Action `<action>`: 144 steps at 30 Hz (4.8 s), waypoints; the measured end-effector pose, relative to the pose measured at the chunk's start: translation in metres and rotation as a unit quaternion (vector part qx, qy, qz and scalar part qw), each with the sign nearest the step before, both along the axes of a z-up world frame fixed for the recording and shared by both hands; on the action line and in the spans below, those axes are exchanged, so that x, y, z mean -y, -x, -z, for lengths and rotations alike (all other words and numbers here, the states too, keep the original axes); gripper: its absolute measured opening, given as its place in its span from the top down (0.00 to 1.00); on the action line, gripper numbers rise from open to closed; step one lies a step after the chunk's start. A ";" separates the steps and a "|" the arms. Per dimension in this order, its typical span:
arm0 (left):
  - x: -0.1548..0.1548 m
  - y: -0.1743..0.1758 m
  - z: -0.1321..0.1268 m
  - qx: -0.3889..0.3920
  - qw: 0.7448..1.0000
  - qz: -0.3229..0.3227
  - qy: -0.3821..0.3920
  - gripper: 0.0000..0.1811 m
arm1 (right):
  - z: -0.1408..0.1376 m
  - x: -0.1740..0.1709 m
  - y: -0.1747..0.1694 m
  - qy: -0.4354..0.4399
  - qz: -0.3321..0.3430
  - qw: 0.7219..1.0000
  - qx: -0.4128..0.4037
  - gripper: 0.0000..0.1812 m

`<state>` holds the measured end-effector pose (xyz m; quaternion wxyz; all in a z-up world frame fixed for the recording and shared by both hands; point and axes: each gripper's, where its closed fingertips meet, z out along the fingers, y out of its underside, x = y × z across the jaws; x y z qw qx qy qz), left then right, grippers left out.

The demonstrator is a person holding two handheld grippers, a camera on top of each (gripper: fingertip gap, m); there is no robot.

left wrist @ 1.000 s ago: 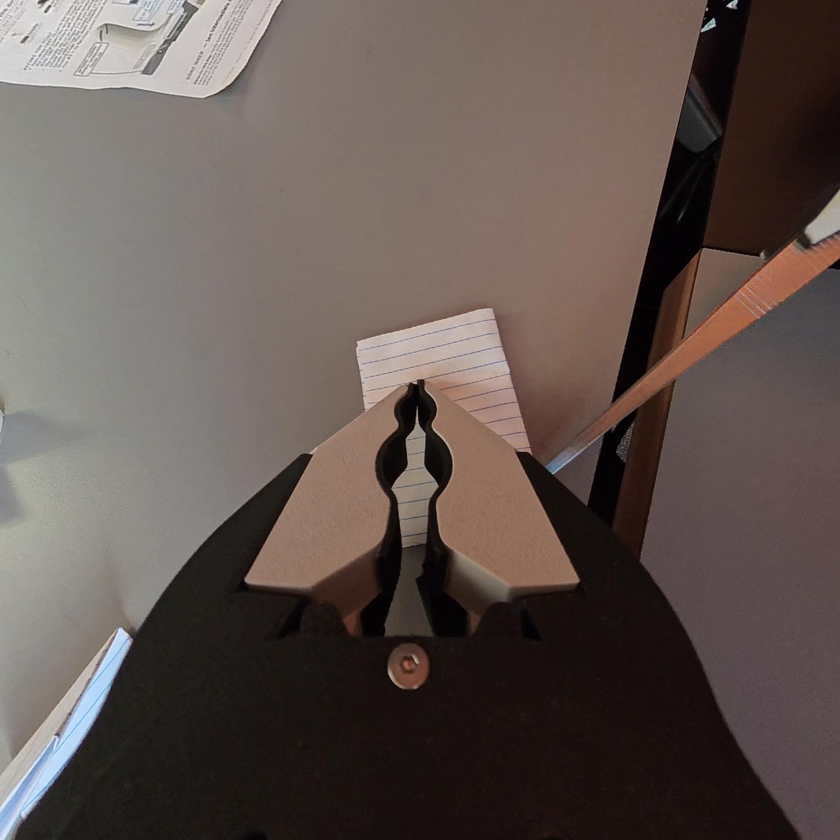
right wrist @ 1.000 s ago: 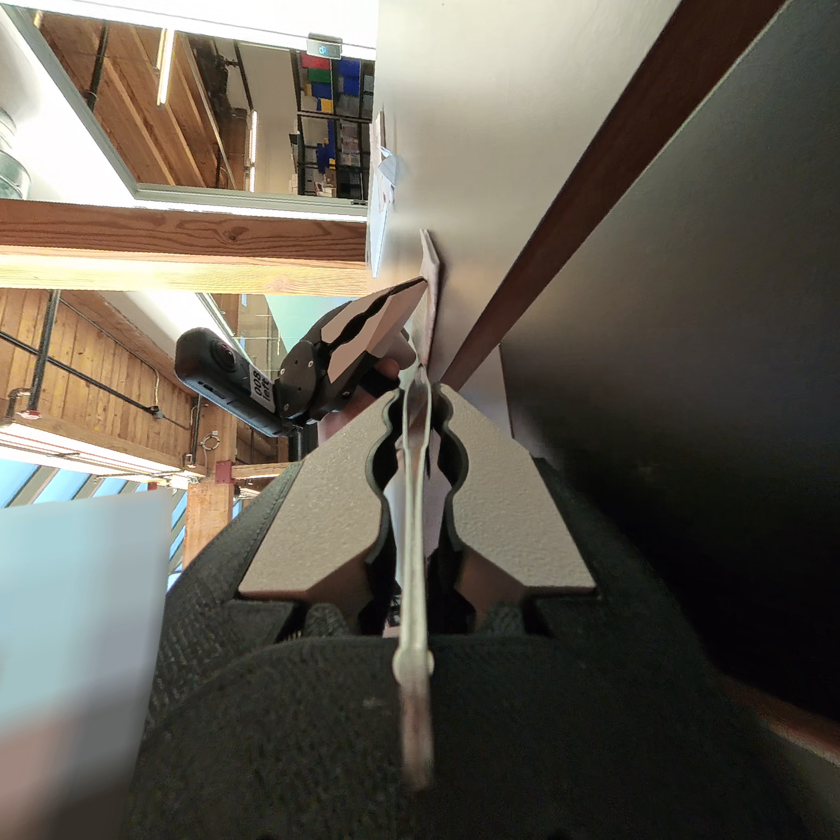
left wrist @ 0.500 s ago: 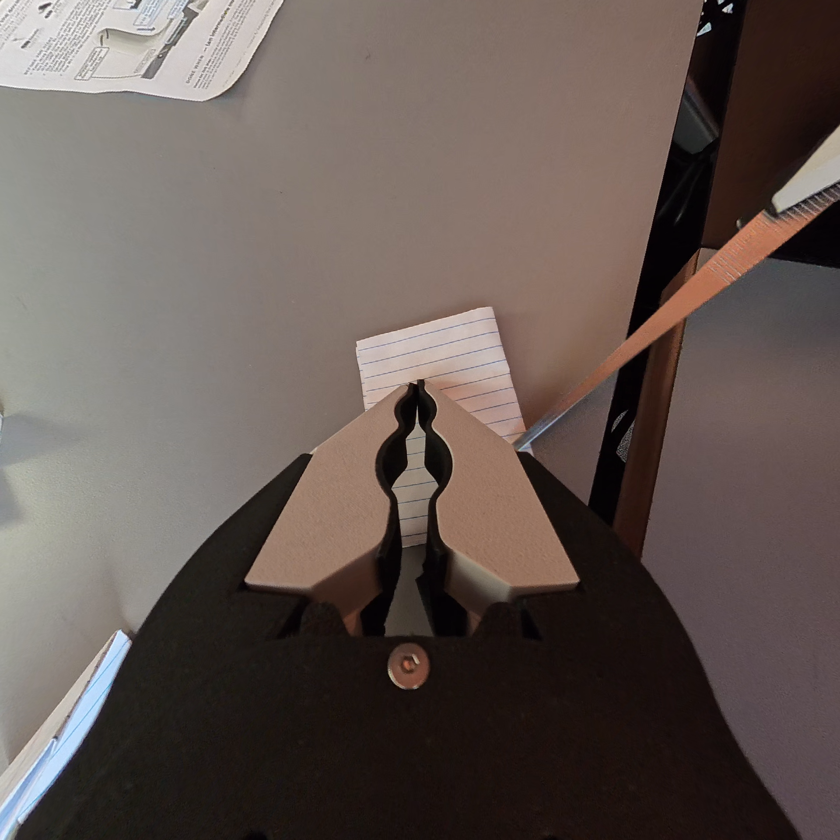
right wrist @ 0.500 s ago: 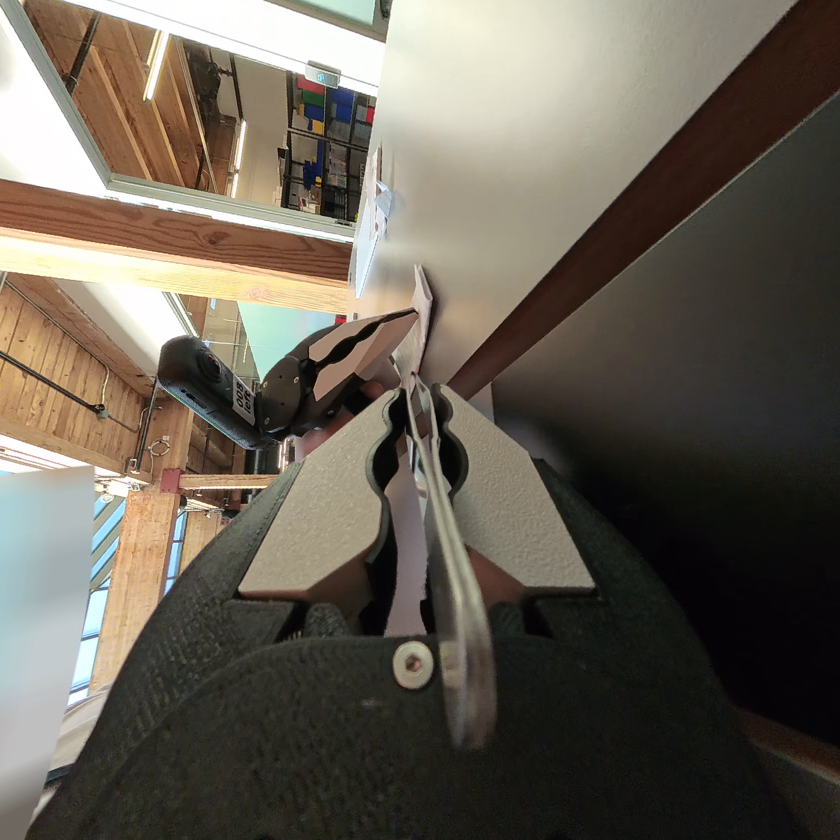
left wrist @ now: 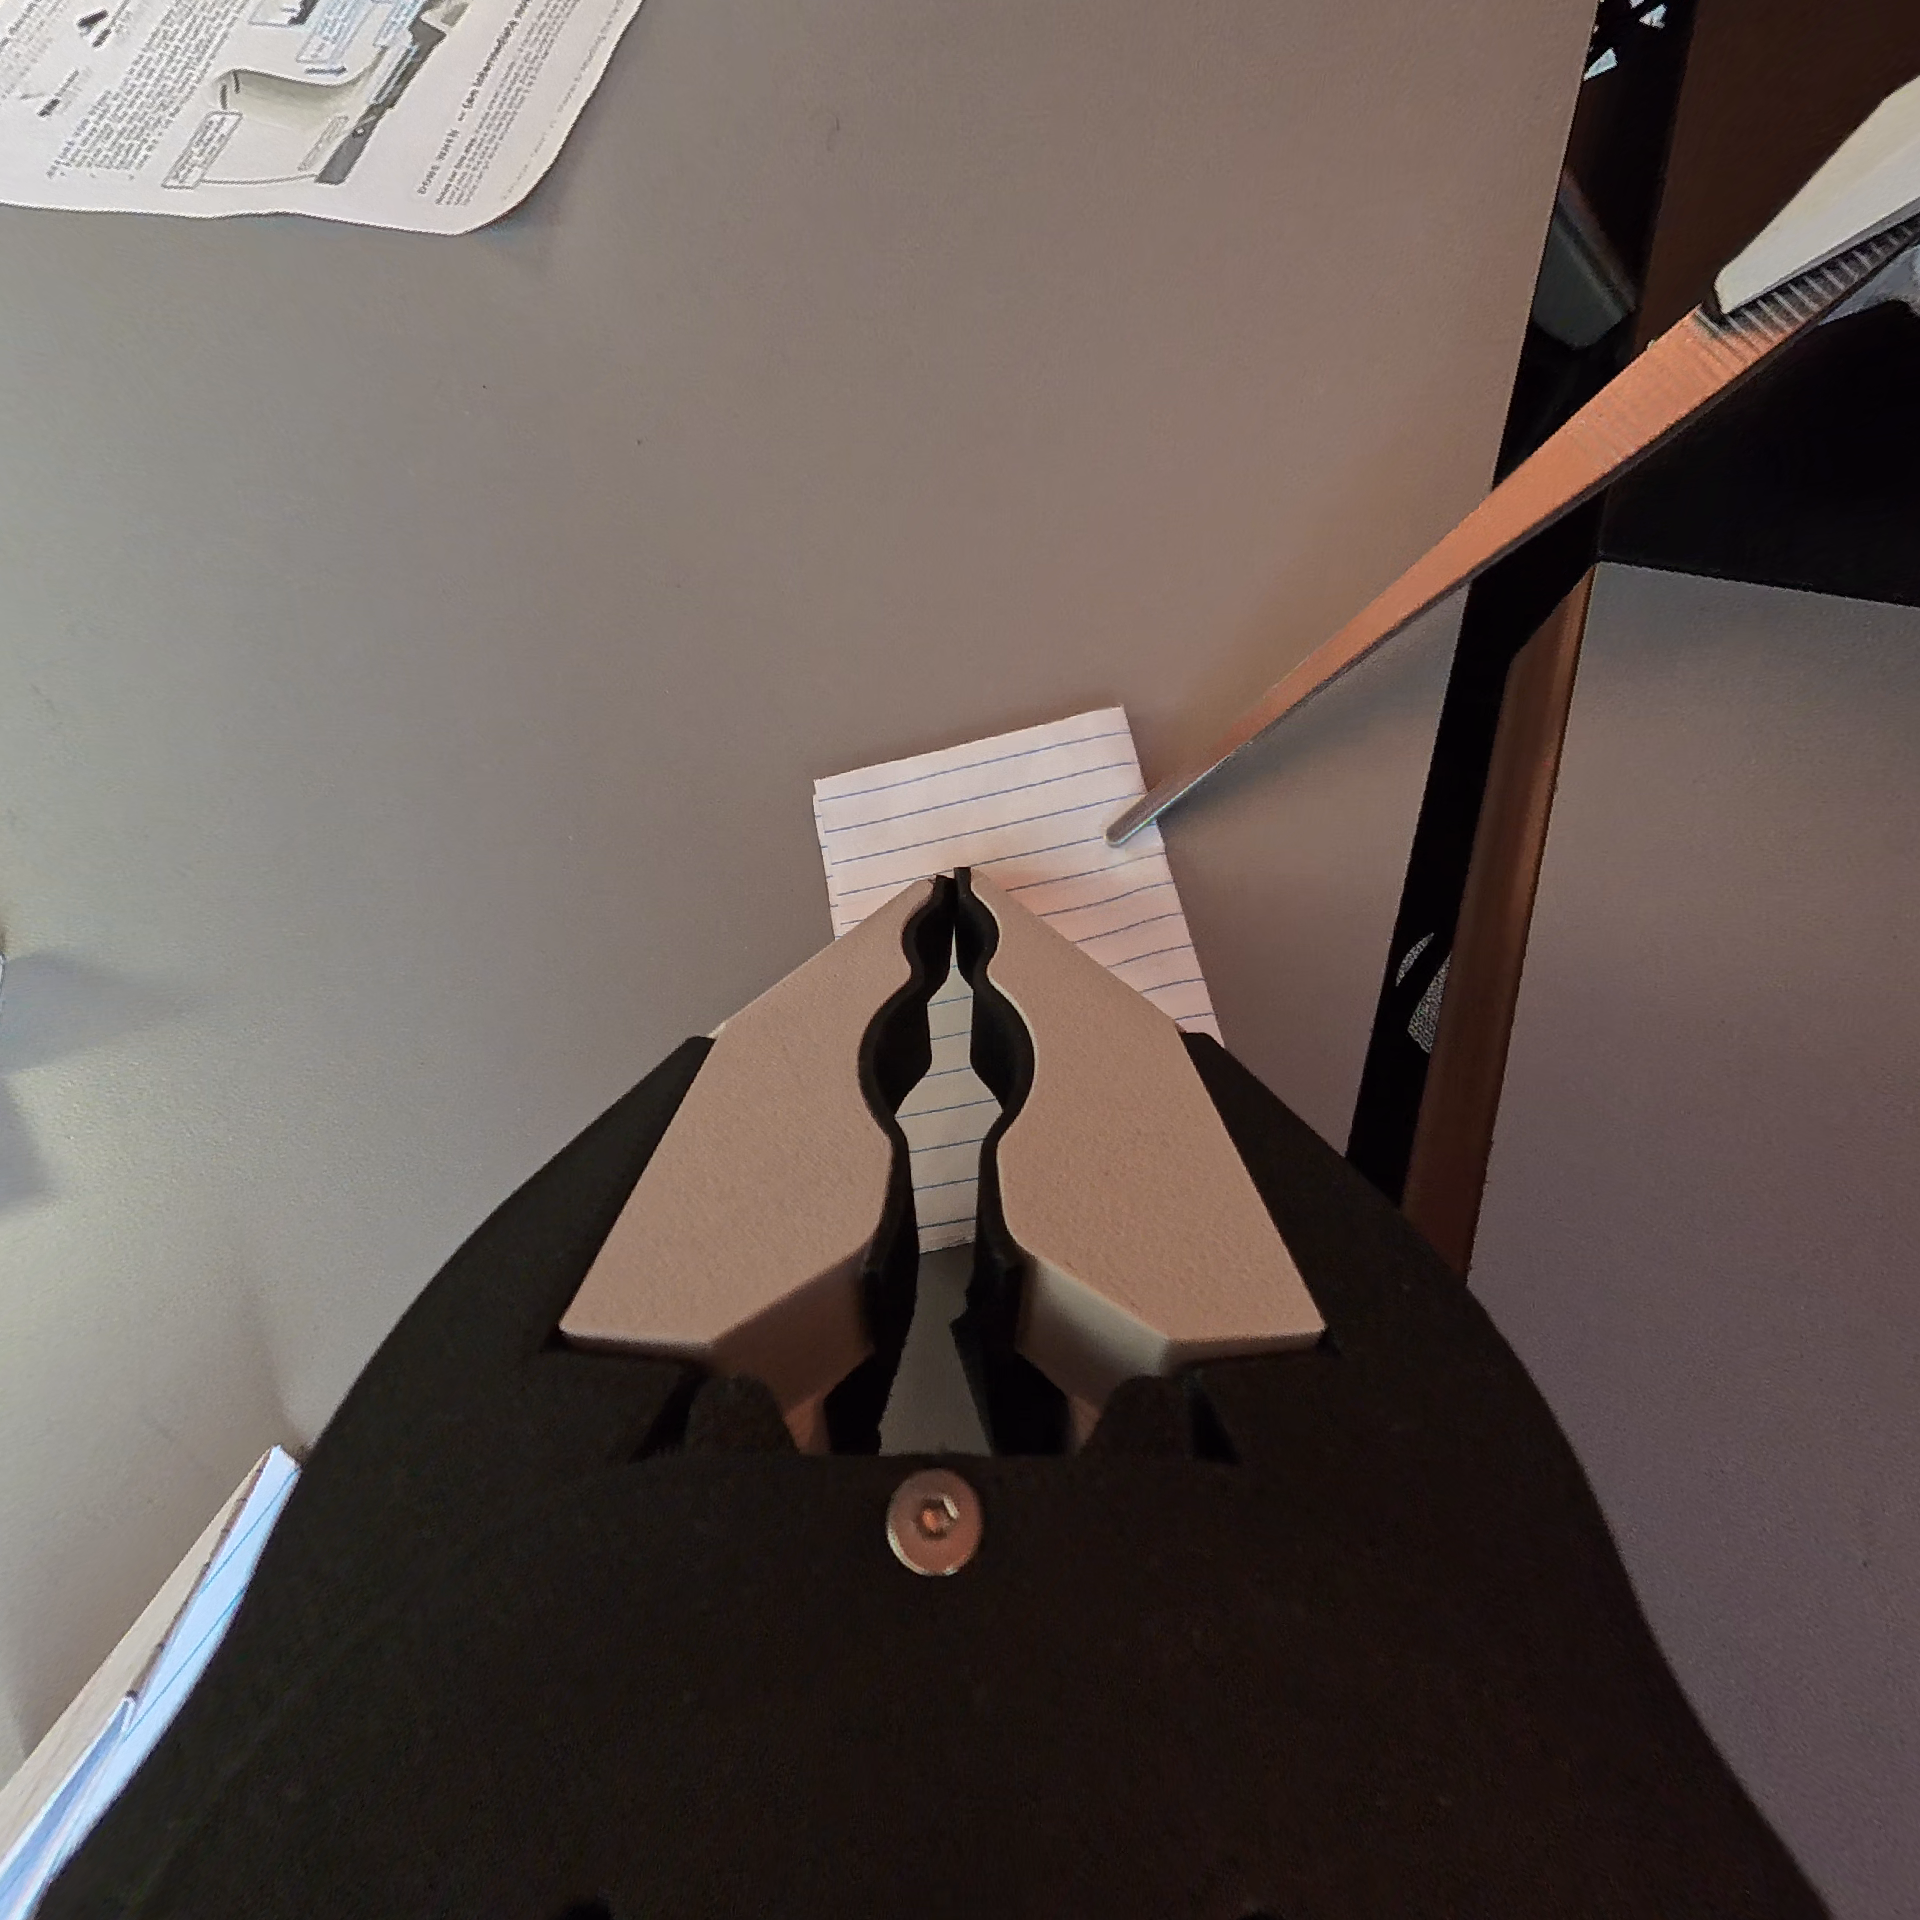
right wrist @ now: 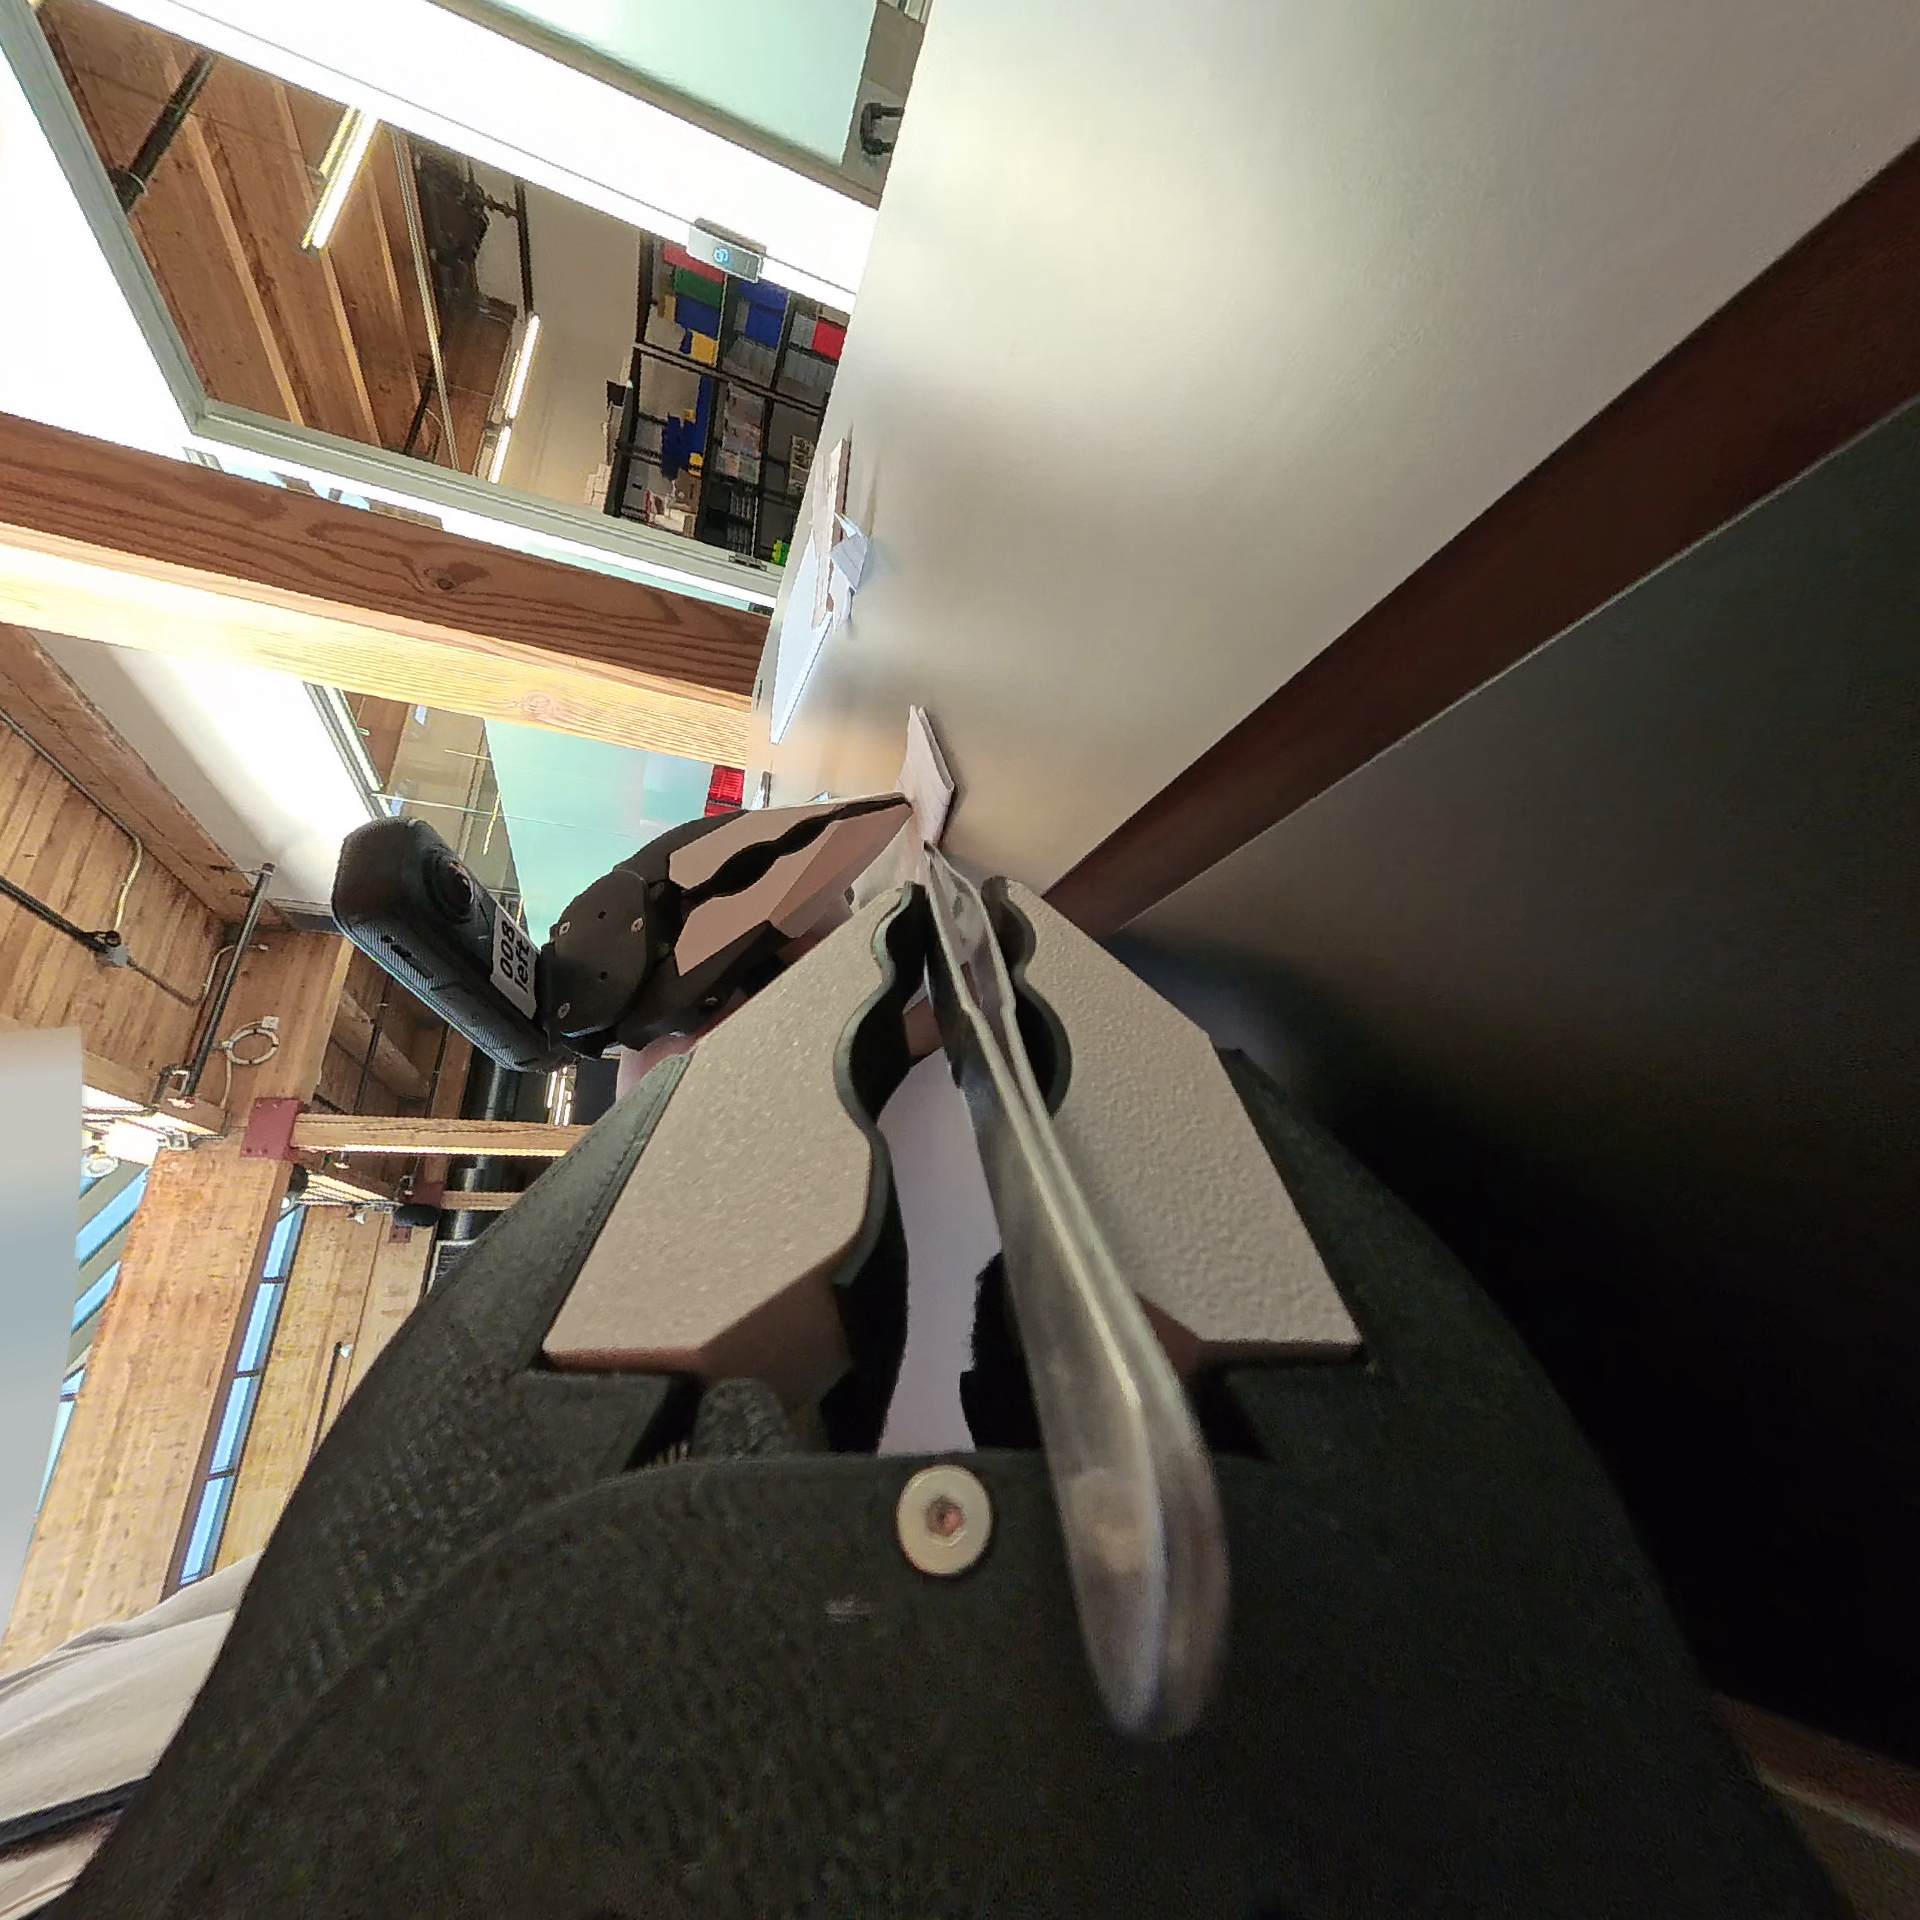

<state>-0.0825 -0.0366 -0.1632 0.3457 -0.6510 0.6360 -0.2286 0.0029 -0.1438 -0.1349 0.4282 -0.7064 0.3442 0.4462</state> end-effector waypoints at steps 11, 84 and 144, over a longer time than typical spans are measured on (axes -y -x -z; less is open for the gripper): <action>0.000 0.000 0.000 -0.001 1.000 0.001 0.000 1.00 | 0.002 0.003 -0.009 -0.008 0.014 1.000 -0.003 0.94; 0.032 0.040 -0.002 0.019 0.990 -0.123 0.062 0.94 | -0.011 0.034 -0.001 -0.021 0.028 0.999 -0.007 0.91; 0.002 -0.003 -0.015 -0.167 0.913 0.362 -0.088 1.00 | -0.010 -0.046 -0.009 -0.059 -0.157 0.983 0.076 0.93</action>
